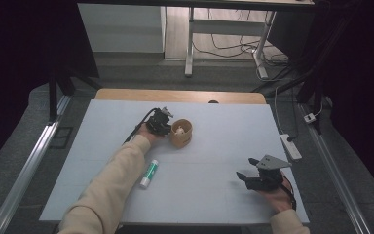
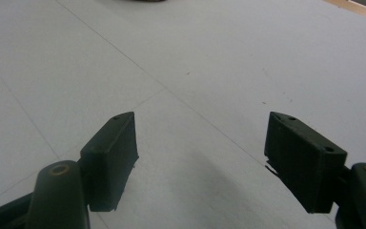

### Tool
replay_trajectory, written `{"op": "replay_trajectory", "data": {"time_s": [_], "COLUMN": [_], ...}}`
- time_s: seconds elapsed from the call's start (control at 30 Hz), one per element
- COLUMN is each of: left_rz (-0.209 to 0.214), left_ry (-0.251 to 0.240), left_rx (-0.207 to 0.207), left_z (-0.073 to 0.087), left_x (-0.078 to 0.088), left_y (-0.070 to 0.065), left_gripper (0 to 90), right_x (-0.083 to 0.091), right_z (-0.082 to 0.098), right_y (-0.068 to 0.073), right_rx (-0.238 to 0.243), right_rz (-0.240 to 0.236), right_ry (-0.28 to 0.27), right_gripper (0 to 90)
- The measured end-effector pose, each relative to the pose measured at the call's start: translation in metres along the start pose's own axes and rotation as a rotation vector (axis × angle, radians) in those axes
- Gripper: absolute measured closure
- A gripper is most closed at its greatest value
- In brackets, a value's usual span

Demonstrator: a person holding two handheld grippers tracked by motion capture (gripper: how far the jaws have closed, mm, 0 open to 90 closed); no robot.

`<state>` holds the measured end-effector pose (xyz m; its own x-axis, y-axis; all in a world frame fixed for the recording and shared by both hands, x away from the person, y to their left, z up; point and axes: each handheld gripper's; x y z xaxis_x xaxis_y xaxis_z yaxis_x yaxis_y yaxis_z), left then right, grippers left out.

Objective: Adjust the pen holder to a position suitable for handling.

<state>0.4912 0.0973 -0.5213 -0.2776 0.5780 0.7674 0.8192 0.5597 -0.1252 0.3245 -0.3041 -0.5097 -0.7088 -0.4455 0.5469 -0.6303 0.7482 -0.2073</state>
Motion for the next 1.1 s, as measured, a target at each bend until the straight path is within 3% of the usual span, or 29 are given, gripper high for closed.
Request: {"op": "replay_trajectory", "data": {"time_s": [0.1,0.2,0.5,0.57,0.77,0.93,1.1], "left_rz": [-0.039,-0.05,-0.04,-0.037,-0.049,-0.052,-0.031], "left_ry": [0.012,0.012,-0.012,-0.026,-0.057,-0.076,-0.095], "left_rx": [0.012,0.029,0.05,0.062,0.074,0.075,0.069], "left_z": [0.001,0.004,0.017,0.02,0.03,0.035,0.04], "left_x": [0.008,0.02,0.045,0.051,0.067,0.082,0.094], "left_y": [0.003,0.005,-0.01,-0.015,-0.033,-0.048,-0.061], "left_gripper": [88.9,88.9,88.5,82.8,52.9,43.2,40.3], "right_x": [0.001,0.002,0.002,0.003,0.004,0.006,0.007], "right_z": [0.0,0.0,0.0,0.0,0.0,0.0,0.001], "right_y": [0.0,0.0,0.0,0.0,0.0,-0.002,-0.002], "right_rx": [0.002,0.001,0.002,-0.003,-0.002,-0.002,-0.015], "right_rz": [0.001,0.003,0.009,0.006,0.006,0.018,0.016], "right_ry": [0.002,-0.005,-0.004,-0.003,-0.01,-0.012,-0.025], "right_gripper": [25.9,25.9,26.0,26.0,26.0,26.2,26.3]}}
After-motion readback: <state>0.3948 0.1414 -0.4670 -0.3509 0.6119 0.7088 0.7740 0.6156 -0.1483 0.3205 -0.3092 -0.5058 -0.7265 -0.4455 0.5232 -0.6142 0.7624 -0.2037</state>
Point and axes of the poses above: each handheld gripper's, and its own axes: x roughly backward along the jaws, z roughly out of its underside, y roughly to its left, and after that the axes turned 9 degrees about z, right-handed
